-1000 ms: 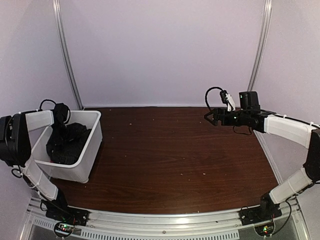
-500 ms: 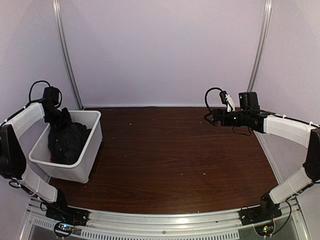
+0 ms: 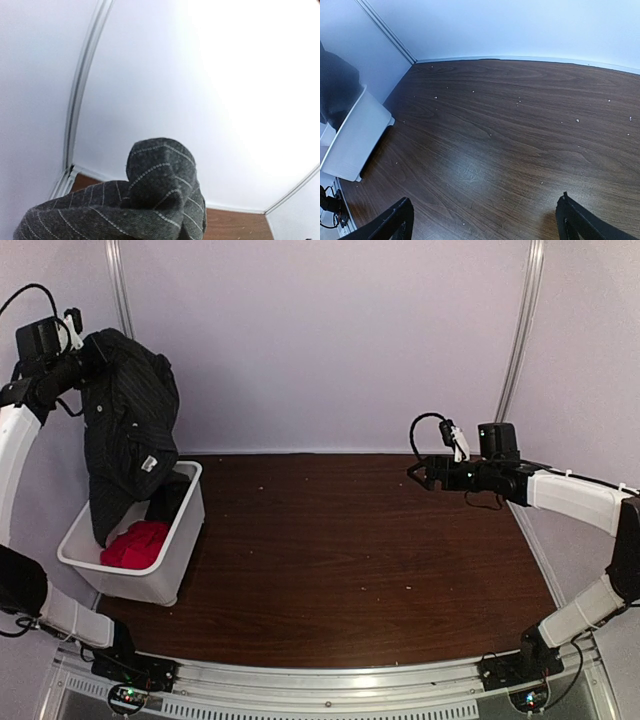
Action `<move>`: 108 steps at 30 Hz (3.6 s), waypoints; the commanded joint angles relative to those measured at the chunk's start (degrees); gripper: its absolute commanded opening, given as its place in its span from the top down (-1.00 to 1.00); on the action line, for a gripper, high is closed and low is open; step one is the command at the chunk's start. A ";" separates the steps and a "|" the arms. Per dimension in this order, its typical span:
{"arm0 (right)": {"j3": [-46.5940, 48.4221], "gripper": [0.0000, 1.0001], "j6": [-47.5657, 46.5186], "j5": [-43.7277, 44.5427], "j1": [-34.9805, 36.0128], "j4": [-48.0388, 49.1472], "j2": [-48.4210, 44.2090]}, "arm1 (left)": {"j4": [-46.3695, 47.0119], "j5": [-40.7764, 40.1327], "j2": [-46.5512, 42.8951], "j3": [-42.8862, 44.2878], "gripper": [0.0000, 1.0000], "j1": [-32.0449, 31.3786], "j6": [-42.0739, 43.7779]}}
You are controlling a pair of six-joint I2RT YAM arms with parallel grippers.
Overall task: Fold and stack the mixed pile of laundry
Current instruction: Pick up the crumpled shirt from the bin, then place the crumpled shirt at the center of the board, then flatten out the crumpled shirt at the center of the board.
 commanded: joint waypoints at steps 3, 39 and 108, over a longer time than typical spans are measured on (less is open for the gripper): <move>-0.25 -1.00 0.63 -0.82 0.40 1.87 -0.95 | 16.41 8.44 11.55 20.93 1.00 -8.31 -6.42; -8.38 -0.99 0.18 0.53 -3.37 -0.04 -11.23 | -10.92 -17.50 30.90 7.60 -0.95 -44.10 12.14; 7.93 -0.45 -6.31 36.88 15.35 -23.49 15.68 | 0.02 -19.94 45.28 -13.26 -0.72 -54.69 1.49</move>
